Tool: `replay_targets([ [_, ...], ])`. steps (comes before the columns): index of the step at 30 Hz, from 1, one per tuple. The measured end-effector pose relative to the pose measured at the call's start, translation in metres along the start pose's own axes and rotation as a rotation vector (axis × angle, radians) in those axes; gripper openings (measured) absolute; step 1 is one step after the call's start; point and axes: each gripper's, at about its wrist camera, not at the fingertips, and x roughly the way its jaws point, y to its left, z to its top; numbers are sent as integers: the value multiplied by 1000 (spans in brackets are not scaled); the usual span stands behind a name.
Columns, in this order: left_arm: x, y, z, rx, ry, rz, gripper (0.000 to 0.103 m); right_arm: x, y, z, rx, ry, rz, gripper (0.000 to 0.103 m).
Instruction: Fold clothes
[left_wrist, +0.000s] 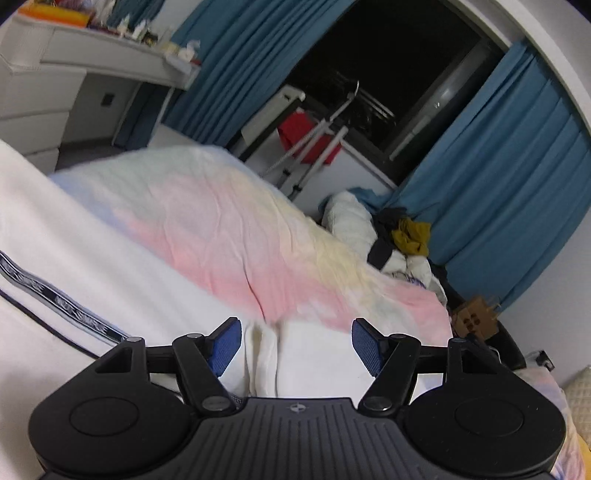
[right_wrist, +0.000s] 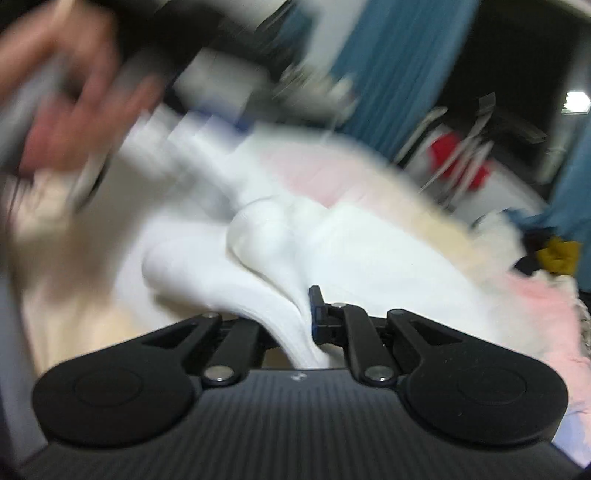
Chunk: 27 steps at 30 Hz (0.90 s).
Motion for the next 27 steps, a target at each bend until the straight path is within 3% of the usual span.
replay_targets([
  [2,8,0,-5,11,33,2,68,3,2,-3,-28,11,-16,9],
  [10,28,1,-15,33,69,-24,68,-7,-3,10,104,16,14,12],
  [13,31,-1,-17,36,72,-52,68,-9,1,14,129,23,19,25],
  [15,35,-3,-18,50,80,-80,68,-18,0,13,161,12,42,45],
  [17,43,-7,-17,74,92,-93,68,-27,-3,15,196,-14,75,53],
  [21,67,-11,-10,128,131,-82,67,-48,-9,21,260,-88,159,54],
  [27,109,2,3,56,216,-119,58,-57,-28,23,381,-177,265,54],
])
